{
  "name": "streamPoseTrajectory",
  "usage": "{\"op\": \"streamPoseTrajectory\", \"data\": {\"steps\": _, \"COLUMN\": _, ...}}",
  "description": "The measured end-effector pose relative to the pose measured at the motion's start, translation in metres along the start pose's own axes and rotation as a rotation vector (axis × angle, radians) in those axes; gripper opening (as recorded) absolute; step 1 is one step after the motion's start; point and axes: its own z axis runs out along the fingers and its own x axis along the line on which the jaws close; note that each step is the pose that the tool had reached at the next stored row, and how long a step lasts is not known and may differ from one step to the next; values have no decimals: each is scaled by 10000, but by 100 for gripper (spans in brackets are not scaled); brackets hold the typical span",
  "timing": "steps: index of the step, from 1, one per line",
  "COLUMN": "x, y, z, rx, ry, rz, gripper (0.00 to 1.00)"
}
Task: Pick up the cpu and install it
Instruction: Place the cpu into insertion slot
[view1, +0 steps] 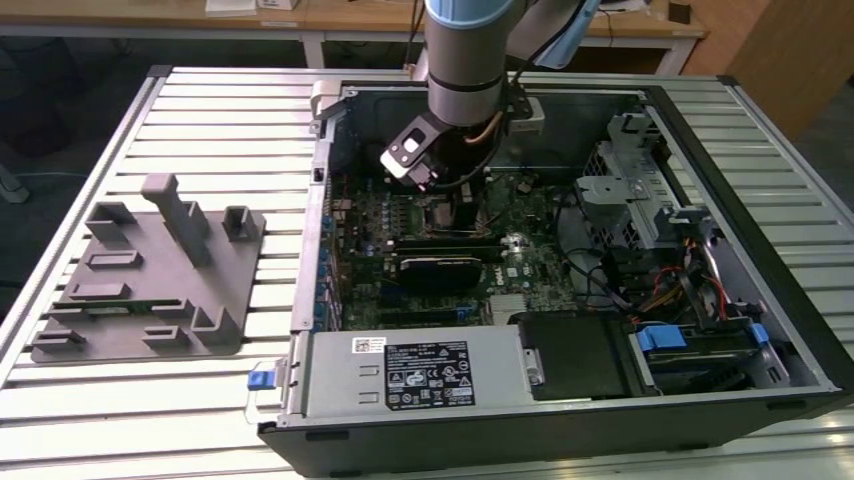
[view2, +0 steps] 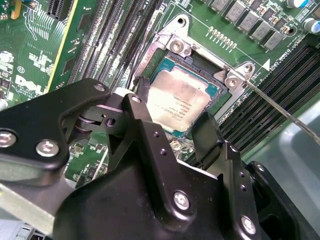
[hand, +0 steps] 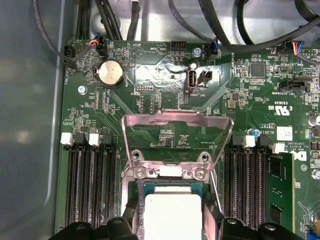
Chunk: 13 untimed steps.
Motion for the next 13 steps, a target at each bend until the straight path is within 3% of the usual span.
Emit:
{"op": "streamPoseTrajectory", "data": {"steps": 9, "x": 0, "y": 1, "z": -7, "rx": 2, "ry": -2, "rz": -1, "gripper": 61}}
{"op": "streamPoseTrajectory", "data": {"steps": 11, "x": -1, "y": 0, "z": -10, "rx": 3, "ry": -4, "rz": -1, "gripper": 54}}
{"op": "streamPoseTrajectory", "data": {"steps": 13, "x": -1, "y": 1, "z": -10, "rx": 2, "ry": -2, "rz": -1, "gripper": 54}}
